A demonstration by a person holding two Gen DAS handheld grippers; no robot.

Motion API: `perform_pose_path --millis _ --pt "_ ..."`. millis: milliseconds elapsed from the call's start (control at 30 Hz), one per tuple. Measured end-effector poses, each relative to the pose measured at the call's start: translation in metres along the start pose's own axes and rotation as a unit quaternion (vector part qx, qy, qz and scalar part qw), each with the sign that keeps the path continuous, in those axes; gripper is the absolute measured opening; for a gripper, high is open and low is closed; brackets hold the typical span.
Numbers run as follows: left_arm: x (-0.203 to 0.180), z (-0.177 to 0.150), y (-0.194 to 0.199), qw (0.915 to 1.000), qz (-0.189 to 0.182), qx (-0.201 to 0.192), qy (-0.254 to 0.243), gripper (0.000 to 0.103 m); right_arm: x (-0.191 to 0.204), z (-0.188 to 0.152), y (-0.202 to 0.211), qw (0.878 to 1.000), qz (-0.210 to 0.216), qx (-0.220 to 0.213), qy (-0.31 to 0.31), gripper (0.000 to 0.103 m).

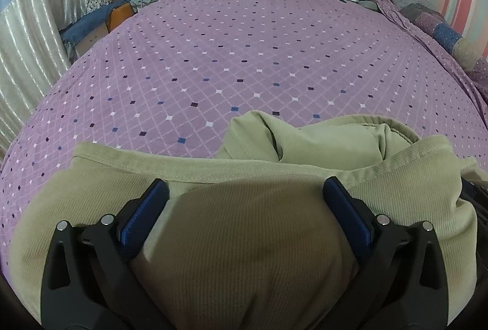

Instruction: Fold large clothes

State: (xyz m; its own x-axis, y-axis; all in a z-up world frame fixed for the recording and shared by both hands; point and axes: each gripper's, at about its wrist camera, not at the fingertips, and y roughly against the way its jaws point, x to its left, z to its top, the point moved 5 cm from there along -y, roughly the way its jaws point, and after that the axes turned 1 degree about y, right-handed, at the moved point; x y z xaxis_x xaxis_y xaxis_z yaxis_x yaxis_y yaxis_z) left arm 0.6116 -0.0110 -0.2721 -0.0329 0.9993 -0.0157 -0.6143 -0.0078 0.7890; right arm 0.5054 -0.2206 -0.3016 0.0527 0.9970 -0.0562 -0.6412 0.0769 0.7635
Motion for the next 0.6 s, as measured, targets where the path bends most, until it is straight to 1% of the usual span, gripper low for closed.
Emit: perform_pose_path --millis 600 --pt "-0.002 0.0002 0.0009 1.0 -0.004 -0.008 0.001 0.1 -0.0014 -0.0004 -0.0006 1.0 -0.001 -0.014 -0.004 0.032"
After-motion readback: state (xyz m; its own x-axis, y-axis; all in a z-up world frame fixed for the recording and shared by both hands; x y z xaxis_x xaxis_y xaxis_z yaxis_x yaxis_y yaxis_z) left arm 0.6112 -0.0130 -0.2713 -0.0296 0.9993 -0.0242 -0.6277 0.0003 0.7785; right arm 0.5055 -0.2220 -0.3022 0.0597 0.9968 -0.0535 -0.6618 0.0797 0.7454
